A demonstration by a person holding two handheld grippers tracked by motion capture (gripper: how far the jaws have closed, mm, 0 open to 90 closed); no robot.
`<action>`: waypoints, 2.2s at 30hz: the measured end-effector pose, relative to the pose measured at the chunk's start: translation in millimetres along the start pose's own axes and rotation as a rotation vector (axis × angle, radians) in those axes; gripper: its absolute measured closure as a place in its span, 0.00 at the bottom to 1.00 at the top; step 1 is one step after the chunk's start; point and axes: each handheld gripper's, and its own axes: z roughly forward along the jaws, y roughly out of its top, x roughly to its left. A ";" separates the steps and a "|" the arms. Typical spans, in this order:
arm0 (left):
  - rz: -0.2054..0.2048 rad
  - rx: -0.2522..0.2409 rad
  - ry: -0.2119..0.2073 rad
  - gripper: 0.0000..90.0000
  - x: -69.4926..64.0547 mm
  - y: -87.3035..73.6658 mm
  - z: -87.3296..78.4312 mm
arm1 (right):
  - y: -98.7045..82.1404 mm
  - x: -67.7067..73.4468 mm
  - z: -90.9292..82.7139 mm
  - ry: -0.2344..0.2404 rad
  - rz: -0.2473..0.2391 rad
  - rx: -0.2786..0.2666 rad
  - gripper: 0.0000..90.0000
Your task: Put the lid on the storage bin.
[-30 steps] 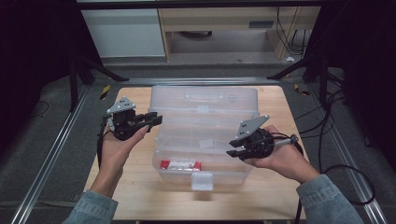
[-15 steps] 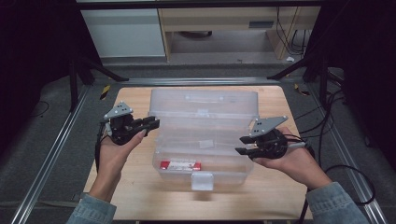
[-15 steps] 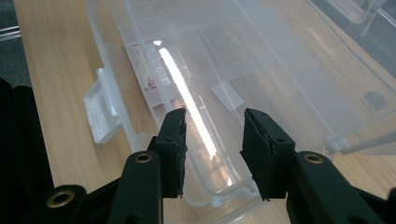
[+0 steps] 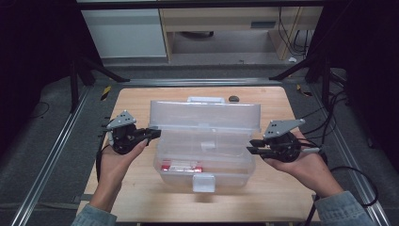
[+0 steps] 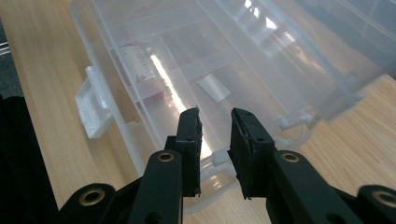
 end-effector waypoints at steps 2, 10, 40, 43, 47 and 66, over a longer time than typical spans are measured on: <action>0.000 0.005 -0.004 0.85 -0.4 -3.0 -0.5 | -2.1 -0.5 -2.1 -0.008 0.004 -0.001 0.82; -0.004 0.035 -0.015 0.86 -1.0 -14.5 -2.1 | -11.4 -2.9 -11.7 -0.035 0.021 0.000 0.84; 0.025 0.059 -0.001 0.93 -3.2 -40.3 -17.6 | -41.4 -17.8 -20.6 -0.142 0.090 0.038 0.80; 0.028 0.061 -0.002 0.94 -3.9 -43.5 -18.8 | -44.2 -19.0 -19.1 -0.146 0.098 0.044 0.79; 0.031 0.066 0.004 0.94 -5.4 -47.8 -20.2 | -47.6 -20.2 -16.5 -0.150 0.113 0.047 0.79; 0.041 0.116 0.001 0.93 -10.5 -67.7 -20.2 | -63.9 -21.9 2.4 -0.135 0.150 0.079 0.76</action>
